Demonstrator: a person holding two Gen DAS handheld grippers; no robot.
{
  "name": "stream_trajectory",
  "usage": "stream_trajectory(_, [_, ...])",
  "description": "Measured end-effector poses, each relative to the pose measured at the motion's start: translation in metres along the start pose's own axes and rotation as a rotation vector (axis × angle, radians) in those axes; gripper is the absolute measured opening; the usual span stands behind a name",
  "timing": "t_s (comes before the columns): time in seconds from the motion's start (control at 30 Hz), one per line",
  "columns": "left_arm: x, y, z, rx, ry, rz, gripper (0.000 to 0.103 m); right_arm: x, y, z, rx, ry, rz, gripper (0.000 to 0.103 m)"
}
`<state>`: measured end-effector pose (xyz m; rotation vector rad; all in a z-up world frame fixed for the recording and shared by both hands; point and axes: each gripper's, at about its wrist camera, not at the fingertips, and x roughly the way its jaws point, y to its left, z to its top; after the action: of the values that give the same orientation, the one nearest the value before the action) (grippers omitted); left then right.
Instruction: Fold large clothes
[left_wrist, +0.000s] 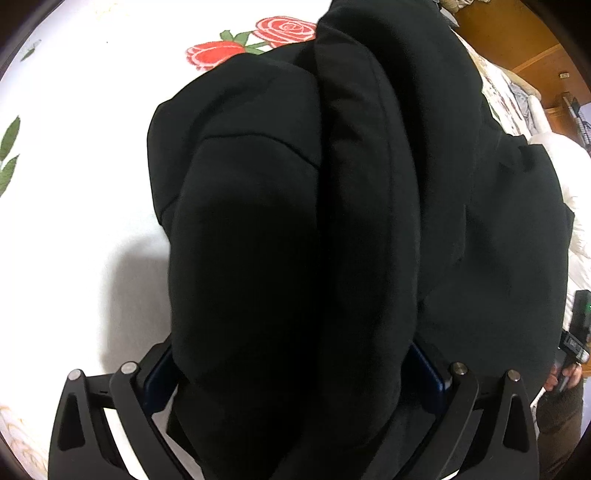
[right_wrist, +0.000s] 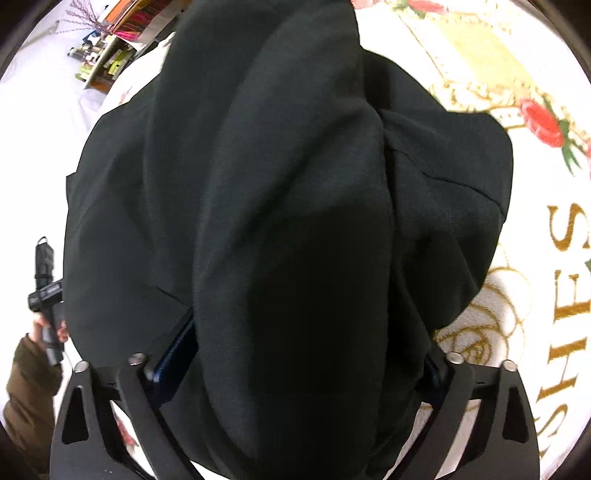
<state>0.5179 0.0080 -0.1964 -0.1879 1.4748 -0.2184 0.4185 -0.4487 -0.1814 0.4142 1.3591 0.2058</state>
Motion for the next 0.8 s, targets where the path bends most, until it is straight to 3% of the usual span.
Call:
stream_trajectory(0.1, [-0.006,-0.016,-0.009,0.042,-0.036,0.066,0.09,-0.008,0.02,-0.005,-0.063,-0.045,-0.096,0.076])
stream_trajectory(0.23, [-0.015,-0.048,-0.018,0.115,-0.078,0.179,0.068,-0.012,0.047,-0.009,-0.131,-0.075,-0.225,0.064])
stream_trajectory(0.33, [-0.015,-0.074,-0.028,0.189,-0.116,0.293,0.062,-0.013,0.07,-0.016,-0.207,-0.108,-0.325,0.056])
stream_trajectory(0.47, [-0.01,-0.08,-0.031,0.162,-0.122,0.334,0.067,-0.013,0.073,-0.016,-0.2,-0.112,-0.344,0.056])
stream_trajectory(0.6, [0.0,-0.084,-0.022,0.096,-0.121,0.353,0.085,-0.009,0.083,-0.017,-0.2,-0.112,-0.372,0.059])
stream_trajectory(0.7, [-0.008,-0.077,-0.022,0.07,-0.155,0.355,0.087,-0.003,0.091,-0.015,-0.185,-0.1,-0.38,0.062])
stream_trajectory(0.8, [-0.005,-0.085,-0.028,0.11,-0.19,0.383,0.087,-0.002,0.093,-0.009,-0.182,-0.094,-0.376,0.062])
